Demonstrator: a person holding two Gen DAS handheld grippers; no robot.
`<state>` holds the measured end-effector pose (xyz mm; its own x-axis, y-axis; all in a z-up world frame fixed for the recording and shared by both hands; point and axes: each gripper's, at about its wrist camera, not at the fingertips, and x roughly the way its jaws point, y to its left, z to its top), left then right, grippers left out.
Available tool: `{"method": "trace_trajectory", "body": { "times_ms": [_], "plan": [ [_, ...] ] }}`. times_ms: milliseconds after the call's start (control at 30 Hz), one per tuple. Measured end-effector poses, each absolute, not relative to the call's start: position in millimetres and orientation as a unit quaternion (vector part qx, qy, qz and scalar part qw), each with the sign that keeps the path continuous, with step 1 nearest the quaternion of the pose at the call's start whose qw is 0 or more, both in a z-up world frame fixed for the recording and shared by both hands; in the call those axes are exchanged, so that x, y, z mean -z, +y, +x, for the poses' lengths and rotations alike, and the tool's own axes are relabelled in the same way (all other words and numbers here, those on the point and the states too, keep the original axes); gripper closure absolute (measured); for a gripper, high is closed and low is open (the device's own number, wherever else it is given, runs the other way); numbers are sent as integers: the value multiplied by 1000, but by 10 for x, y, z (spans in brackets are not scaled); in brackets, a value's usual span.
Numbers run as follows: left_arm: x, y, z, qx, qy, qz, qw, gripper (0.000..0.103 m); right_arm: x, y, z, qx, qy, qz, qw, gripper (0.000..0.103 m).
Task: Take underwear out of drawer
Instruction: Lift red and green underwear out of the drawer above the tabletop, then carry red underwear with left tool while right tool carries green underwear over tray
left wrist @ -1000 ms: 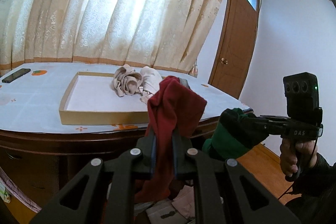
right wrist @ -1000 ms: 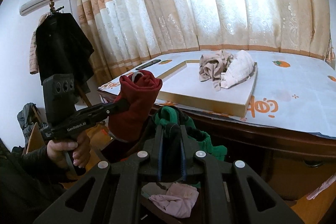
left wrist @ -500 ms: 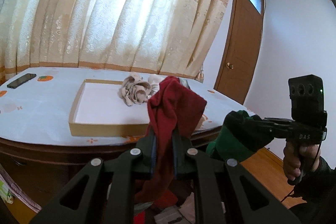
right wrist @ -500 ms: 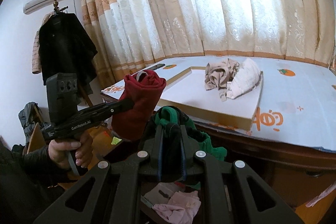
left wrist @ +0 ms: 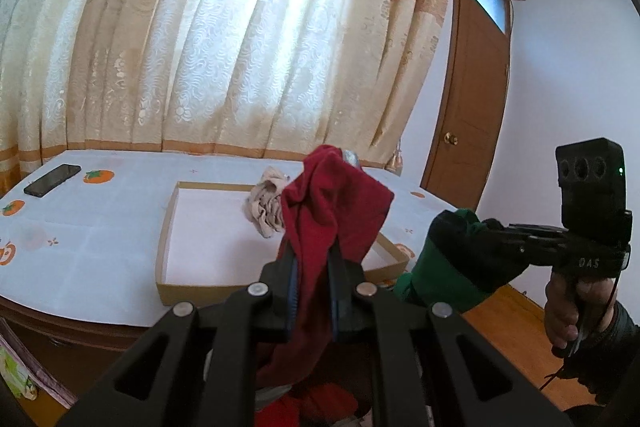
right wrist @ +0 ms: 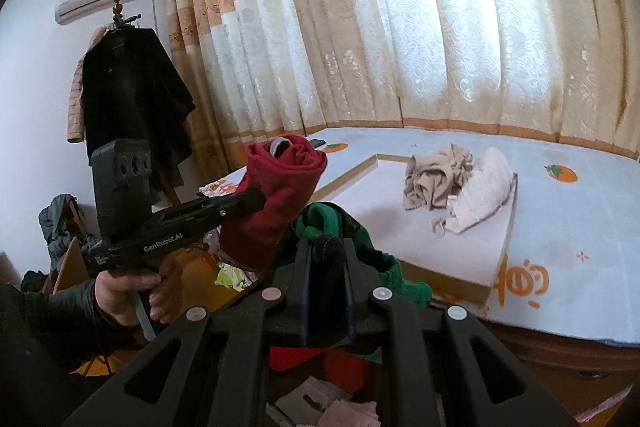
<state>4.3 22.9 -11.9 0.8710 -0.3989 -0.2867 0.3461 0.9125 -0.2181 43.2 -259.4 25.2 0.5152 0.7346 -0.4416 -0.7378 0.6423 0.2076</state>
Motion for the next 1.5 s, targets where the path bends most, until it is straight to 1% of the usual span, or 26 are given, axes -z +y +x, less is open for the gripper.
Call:
{"method": "trace_trajectory", "body": {
  "times_ms": [767,1500],
  "plan": [
    [11,437,274,164,159,-87,970,94,-468,-2220,628,-444,236,-19,864,88],
    [-45,572,673,130,181,-84,971,94,-609,-1860,1006,-444,244,-36,861,88]
  ]
}}
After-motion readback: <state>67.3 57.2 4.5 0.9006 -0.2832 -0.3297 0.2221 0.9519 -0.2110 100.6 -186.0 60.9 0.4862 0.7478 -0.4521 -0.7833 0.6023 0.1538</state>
